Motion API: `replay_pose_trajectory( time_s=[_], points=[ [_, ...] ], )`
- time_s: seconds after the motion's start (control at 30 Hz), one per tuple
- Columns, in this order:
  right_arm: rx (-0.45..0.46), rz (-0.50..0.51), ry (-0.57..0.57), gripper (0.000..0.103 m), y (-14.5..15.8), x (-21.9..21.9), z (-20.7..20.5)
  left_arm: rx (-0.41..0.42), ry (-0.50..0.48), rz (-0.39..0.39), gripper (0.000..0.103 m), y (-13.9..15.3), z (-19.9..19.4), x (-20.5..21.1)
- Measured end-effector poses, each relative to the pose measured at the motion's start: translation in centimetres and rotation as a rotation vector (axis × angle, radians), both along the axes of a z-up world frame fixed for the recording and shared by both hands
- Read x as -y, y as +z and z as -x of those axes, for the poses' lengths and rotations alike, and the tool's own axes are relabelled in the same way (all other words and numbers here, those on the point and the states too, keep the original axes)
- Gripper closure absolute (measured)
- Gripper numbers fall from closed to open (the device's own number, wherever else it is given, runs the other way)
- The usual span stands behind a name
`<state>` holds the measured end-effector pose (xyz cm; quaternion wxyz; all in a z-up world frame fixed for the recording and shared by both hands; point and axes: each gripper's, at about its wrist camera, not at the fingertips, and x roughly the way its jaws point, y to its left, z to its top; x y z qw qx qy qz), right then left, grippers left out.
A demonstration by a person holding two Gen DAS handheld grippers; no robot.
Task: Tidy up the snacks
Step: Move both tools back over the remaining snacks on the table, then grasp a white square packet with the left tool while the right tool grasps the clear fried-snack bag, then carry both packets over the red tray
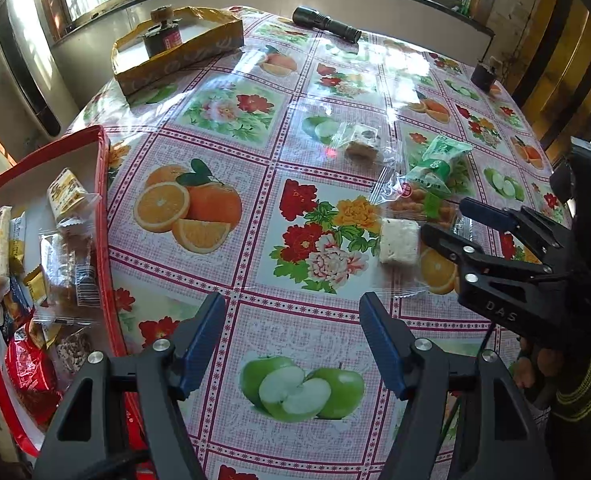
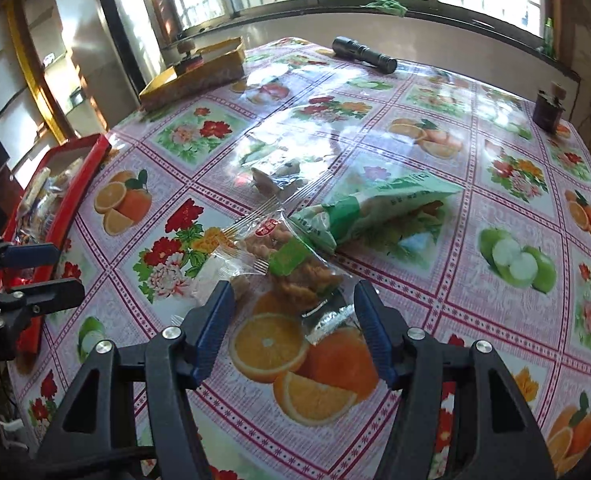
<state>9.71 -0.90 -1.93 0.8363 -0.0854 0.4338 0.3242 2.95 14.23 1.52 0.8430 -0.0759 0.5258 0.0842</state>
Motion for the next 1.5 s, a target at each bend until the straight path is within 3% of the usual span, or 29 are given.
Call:
replay_pose_trajectory(
  time_s=[0.13,0.17,0.2,0.23,0.37,0.67,0.7,0.73,0.83,0.93,1.13,1.5],
  points=[
    [0.036,0.081,0.081,0.040,-0.8,-2.2,-1.1,-0.013,-0.023,0.007,0.034,-0.5,-1.2,0.7],
    [0.037,0.103,0.096,0.044,-1.0,-2.6,-1.3,-0.016,-0.028,0.007,0.034,-0.6,-1.5,0.9],
    [0.037,0.130,0.099,0.058,-1.4,-2.9,-1.5,-0.016,-0.031,0.007,0.034,-0.7,-1.9,1.0],
    [0.025,0.150,0.098,0.059,-1.8,-3.1,-1.7,-0.017,-0.033,0.004,0.034,-0.9,-2.3,1.1],
    [-0.021,0.084,0.052,0.066,-1.3,-1.5,-1.6,-0.045,-0.049,0.010,0.034,-2.0,-4.0,1.7],
    [-0.099,-0.167,-0.128,0.067,0.3,5.2,0.9,-0.066,-0.096,0.082,0.034,-3.6,-6.8,3.8],
    [-0.098,-0.190,-0.144,0.067,0.6,5.8,1.2,-0.076,-0.094,0.094,0.035,-4.1,-7.1,3.8],
    [-0.099,-0.215,-0.157,0.067,0.9,6.5,1.6,-0.085,-0.090,0.099,0.045,-4.6,-7.2,3.9],
    [-0.114,-0.285,-0.192,0.067,1.3,7.9,2.7,-0.050,-0.081,0.018,0.072,-4.4,-6.9,4.4],
    [-0.143,-0.344,-0.227,0.067,1.4,8.8,3.6,-0.046,-0.074,0.039,0.073,-4.3,-6.2,3.9],
    [-0.157,-0.398,-0.257,0.067,1.6,9.2,5.8,-0.001,-0.026,-0.033,0.073,-2.9,-2.6,3.1],
    [-0.152,-0.433,-0.184,0.067,3.2,6.6,9.5,0.102,0.051,-0.188,0.073,1.0,2.9,2.6]
  ],
)
